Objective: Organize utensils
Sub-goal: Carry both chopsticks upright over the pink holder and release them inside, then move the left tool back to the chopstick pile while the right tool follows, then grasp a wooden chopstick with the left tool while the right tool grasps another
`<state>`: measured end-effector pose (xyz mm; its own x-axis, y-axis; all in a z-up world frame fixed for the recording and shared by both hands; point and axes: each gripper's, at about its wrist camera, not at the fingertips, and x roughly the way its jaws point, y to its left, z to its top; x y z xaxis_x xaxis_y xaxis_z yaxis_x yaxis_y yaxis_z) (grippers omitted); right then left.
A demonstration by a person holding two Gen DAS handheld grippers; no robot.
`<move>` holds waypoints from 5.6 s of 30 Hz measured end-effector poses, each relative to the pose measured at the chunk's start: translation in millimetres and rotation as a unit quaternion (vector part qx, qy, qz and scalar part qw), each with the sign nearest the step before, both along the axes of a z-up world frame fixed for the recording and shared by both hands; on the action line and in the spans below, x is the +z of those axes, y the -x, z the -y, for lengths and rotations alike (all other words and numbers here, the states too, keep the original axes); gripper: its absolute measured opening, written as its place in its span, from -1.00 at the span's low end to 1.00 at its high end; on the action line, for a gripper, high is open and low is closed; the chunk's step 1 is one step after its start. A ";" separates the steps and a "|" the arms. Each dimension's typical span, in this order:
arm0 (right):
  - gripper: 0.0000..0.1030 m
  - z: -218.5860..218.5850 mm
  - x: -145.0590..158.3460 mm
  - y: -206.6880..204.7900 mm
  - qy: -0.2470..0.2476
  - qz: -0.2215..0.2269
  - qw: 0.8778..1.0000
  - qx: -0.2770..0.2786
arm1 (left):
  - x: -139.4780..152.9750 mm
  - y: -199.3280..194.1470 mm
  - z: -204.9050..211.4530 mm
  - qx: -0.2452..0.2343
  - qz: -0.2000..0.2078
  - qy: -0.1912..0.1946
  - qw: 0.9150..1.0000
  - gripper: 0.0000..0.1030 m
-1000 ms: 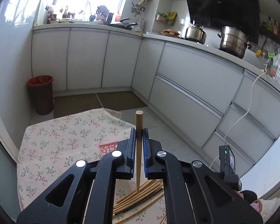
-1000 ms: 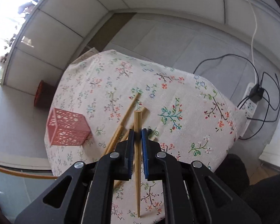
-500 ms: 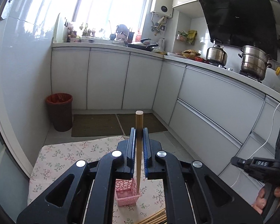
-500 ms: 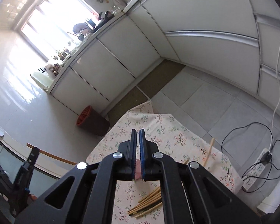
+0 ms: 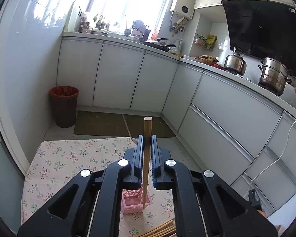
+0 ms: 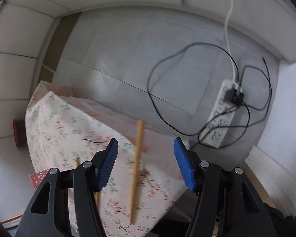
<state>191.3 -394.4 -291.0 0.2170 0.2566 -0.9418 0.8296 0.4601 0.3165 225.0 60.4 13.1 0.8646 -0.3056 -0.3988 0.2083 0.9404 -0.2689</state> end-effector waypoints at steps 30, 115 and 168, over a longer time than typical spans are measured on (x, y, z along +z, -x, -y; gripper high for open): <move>-0.86 -175.5 266.7 -69.5 0.095 0.405 0.889 0.194 | -13.8 -12.9 -9.0 0.028 -0.010 -0.001 1.000 -0.87; 0.87 -151.6 50.5 27.7 0.178 0.122 0.936 0.276 | -275.1 -78.9 254.1 -0.247 -0.334 -0.351 0.839 -0.42; -0.74 -212.8 -2.0 -93.4 0.108 0.048 0.987 0.109 | -83.7 133.6 38.1 -0.126 -0.054 -0.226 0.964 -0.91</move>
<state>284.7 -181.6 -293.0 0.2707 0.1017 -0.9573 0.6747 0.6893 0.2640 91.4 22.3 -70.5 0.7312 -0.2744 -0.6245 0.4397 0.8896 0.1239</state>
